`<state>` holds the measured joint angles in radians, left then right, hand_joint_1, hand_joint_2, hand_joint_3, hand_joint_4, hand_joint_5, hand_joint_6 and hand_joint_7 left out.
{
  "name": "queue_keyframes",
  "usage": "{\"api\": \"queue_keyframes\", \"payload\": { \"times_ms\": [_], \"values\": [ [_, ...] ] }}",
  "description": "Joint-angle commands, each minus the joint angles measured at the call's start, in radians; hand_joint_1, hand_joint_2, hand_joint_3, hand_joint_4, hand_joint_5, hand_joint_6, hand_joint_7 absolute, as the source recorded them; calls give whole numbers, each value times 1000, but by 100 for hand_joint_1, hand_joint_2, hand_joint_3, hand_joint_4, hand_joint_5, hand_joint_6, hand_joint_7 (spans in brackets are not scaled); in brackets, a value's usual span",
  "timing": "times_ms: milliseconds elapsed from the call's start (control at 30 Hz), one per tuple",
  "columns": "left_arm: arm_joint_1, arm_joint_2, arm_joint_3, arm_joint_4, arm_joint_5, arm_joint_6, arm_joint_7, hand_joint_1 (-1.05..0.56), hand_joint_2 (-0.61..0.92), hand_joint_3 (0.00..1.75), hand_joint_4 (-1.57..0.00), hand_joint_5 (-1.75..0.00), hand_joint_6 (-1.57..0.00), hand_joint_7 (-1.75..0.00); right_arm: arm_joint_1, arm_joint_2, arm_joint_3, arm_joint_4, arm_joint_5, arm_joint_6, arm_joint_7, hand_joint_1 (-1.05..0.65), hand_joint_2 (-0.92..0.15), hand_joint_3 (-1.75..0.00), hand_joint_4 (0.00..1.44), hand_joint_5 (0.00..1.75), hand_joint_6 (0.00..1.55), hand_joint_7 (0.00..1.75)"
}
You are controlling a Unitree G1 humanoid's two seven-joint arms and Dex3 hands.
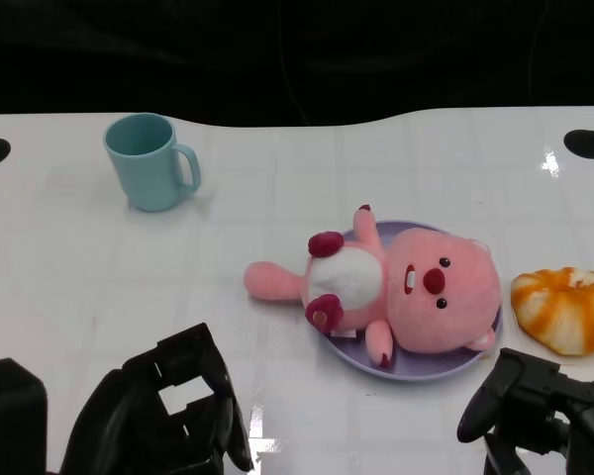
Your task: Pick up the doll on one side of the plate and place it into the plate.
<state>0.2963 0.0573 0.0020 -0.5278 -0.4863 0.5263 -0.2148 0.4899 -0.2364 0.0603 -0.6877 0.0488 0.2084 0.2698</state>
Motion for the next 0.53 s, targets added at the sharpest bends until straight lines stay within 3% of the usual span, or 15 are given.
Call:
{"api": "queue_keyframes", "payload": {
  "times_ms": [33,533],
  "values": [
    [13,22,16,-12,-16,17,-2,-9,36,154,-95,-175,-76,-175,8,-3,4,-13,-8,-2,-9,-5,-65,-108,62,171,56,146],
    [15,40,26,-1,-46,32,-3,-7,42,150,-94,-175,-75,-175,17,0,18,-35,-27,-4,-19,-2,-65,-110,61,174,55,149]
  ]
}}
